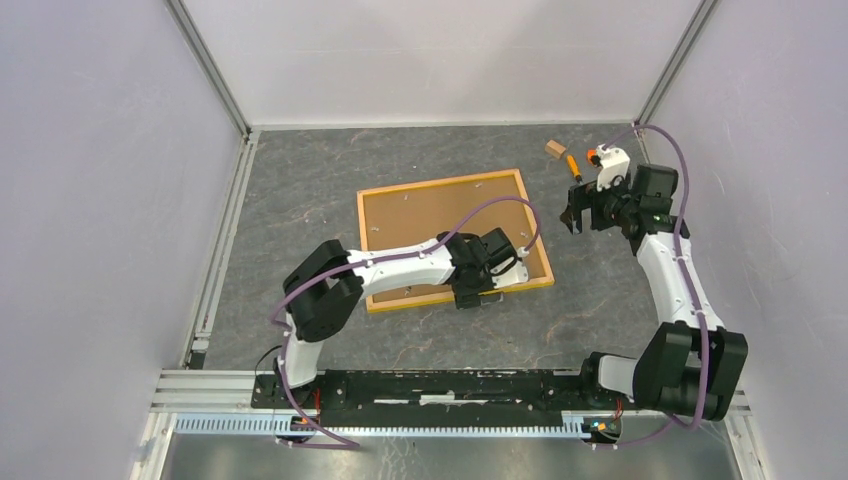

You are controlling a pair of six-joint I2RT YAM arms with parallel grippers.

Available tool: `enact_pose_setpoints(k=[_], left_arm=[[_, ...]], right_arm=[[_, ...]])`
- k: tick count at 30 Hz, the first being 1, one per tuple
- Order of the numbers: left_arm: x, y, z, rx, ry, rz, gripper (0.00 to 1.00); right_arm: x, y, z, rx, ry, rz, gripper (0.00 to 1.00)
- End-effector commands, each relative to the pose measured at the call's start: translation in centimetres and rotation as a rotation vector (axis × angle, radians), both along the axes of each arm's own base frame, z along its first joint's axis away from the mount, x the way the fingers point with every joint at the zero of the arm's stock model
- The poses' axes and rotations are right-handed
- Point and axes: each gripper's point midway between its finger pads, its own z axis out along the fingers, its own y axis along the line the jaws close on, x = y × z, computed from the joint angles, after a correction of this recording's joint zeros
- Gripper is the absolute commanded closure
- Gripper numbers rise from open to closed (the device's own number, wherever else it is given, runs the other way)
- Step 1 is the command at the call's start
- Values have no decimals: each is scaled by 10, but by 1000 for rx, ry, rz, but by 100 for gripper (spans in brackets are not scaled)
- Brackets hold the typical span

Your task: Take the photo out of the frame

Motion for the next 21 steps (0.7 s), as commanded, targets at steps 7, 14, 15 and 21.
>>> enact_pose_setpoints(k=[7, 14, 15, 21], left_arm=[[15, -21, -18, 24, -56, 72, 30], [7, -21, -12, 19, -13, 90, 65], [3, -23, -7, 9, 7, 90, 70], [-2, -31, 31, -73, 36, 110, 93]], right_arm=[[-19, 6, -53, 114, 210, 12, 2], [-37, 16, -96, 210, 385, 46, 2], [-39, 19, -100, 228, 395, 51, 2], [-47, 29, -107, 302, 437, 77, 2]])
